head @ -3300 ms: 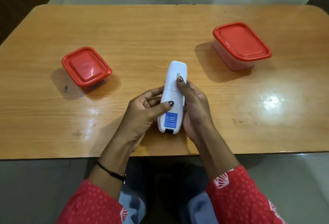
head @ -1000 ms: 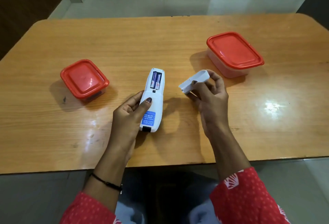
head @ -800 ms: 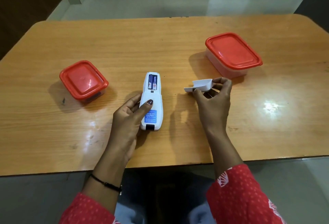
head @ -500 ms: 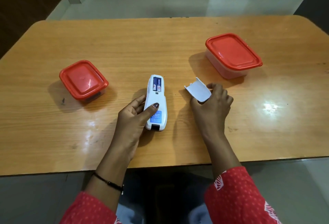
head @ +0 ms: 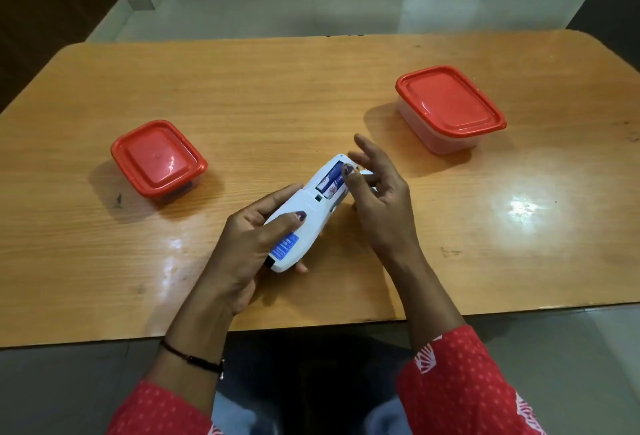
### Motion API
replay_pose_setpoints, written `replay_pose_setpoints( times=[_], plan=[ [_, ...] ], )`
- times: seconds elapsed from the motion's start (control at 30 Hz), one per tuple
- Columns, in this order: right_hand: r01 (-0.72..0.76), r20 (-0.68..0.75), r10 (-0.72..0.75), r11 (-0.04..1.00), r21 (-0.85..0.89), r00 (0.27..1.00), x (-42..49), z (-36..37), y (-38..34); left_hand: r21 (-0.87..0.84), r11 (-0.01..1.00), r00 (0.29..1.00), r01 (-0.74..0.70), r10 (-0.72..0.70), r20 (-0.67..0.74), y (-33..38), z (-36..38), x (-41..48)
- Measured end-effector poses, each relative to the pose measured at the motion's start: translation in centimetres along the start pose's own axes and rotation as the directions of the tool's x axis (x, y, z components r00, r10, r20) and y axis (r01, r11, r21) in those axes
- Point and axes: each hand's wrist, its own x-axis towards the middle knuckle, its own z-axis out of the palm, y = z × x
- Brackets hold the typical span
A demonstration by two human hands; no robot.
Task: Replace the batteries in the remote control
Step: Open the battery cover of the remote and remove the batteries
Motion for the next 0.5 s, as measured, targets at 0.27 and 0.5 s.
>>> replay_pose_setpoints(
  times=[0.27,0.5],
  plan=[
    [-0.258,0.159,0.213,0.890,0.377,0.964,-0.2,0.3,-0.8,-0.546,0.829,0.991,-0.123,0.071,-0.115,0.5,-0.8,1.2],
    [-0.359,0.325,0.295,0.920,0.158,0.899,-1.1,1.4,-0.8,-0.372,0.911,0.982,-0.177,0.139,-0.128,-0.5,-0.3,1.7]
  ],
)
